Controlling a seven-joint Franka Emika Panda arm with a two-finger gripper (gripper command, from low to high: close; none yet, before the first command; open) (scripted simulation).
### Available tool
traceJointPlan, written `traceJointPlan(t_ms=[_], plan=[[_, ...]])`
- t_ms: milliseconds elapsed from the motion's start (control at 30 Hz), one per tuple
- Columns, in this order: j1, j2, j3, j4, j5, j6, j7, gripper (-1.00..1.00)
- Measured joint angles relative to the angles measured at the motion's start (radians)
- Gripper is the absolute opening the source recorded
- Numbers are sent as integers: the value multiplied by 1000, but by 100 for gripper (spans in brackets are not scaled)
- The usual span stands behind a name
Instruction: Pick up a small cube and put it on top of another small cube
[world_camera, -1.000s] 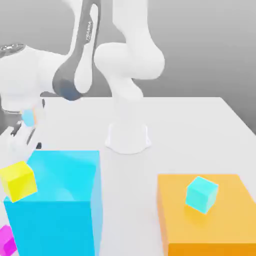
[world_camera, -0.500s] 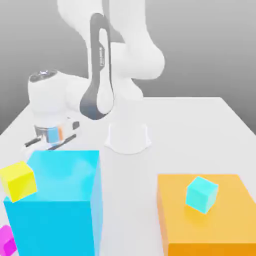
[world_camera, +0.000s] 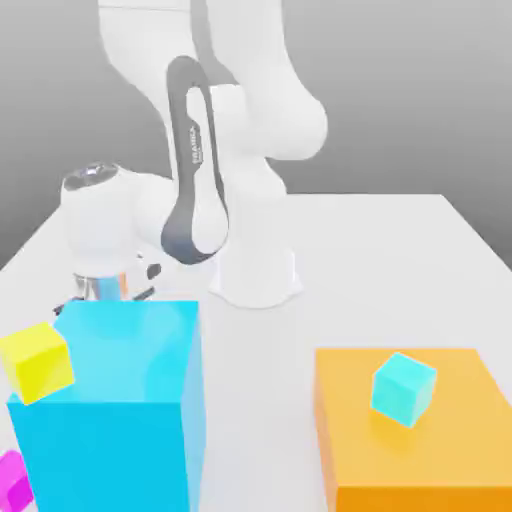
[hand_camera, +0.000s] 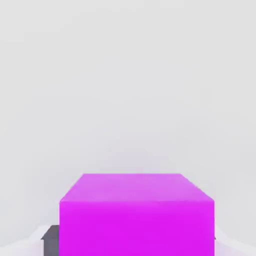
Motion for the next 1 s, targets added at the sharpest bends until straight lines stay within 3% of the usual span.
traceJointPlan(t_ms=[133,367,1000], plan=[[-13,-115,-2,6,-71,-111,7,-100],[30,-112,15,242,-144,-314,-183,-100],[193,-84,82,902,-83,-968,-665,-100]])
